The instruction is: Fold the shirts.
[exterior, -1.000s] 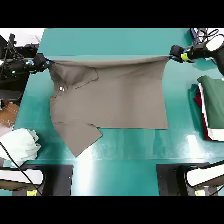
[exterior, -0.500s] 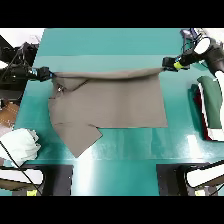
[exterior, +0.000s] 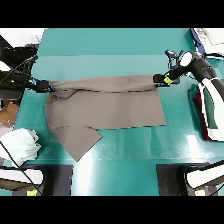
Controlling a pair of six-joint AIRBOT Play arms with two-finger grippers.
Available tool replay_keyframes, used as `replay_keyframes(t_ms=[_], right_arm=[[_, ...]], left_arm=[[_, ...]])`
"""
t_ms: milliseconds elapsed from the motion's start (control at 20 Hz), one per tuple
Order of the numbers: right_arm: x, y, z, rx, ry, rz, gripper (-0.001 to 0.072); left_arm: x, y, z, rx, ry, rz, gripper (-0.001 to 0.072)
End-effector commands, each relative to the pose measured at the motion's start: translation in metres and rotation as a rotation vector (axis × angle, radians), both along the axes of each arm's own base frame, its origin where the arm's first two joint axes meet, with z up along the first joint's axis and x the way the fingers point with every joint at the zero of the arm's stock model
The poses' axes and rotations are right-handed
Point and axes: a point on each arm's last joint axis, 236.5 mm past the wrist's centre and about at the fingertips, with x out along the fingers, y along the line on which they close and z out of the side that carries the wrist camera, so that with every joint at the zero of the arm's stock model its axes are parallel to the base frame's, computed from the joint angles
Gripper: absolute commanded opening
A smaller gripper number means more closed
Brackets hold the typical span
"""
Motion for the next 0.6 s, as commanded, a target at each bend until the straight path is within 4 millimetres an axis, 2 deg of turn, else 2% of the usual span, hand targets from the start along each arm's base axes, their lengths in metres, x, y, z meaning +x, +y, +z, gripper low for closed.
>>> replay_keyframes(t_ms=[0,50,200,250,350,450,550], right_arm=[[-0.009,0.004,0.000,0.008,0.039,0.005,0.0400],[-0.010,0.001,0.004,0.008,0.047,0.004,0.0400],[-0.024,-0.010,0.027,-0.001,0.076,0.048,0.0399],[-0.032,-0.017,0.036,-0.003,0.083,0.052,0.0399],[-0.050,-0.016,0.051,0.055,0.080,0.062,0.0391],[-0.066,-0.009,0.062,0.146,0.058,0.064,0.0391],[-0.074,-0.004,0.067,0.193,0.020,0.050,0.0390]], left_arm=[[-0.021,-0.002,-0.005,0.000,0.086,-0.028,0.0384],[-0.026,0.000,-0.005,0.004,0.121,-0.006,0.0502],[-0.057,0.022,-0.005,0.069,0.270,0.038,0.0501],[-0.065,0.030,0.001,0.069,0.288,0.061,0.0501],[-0.078,0.042,0.015,0.058,0.285,0.136,0.0501],[-0.100,0.043,0.020,0.054,0.275,0.198,0.0501],[-0.132,0.026,0.012,0.032,0.290,0.253,0.0500]])
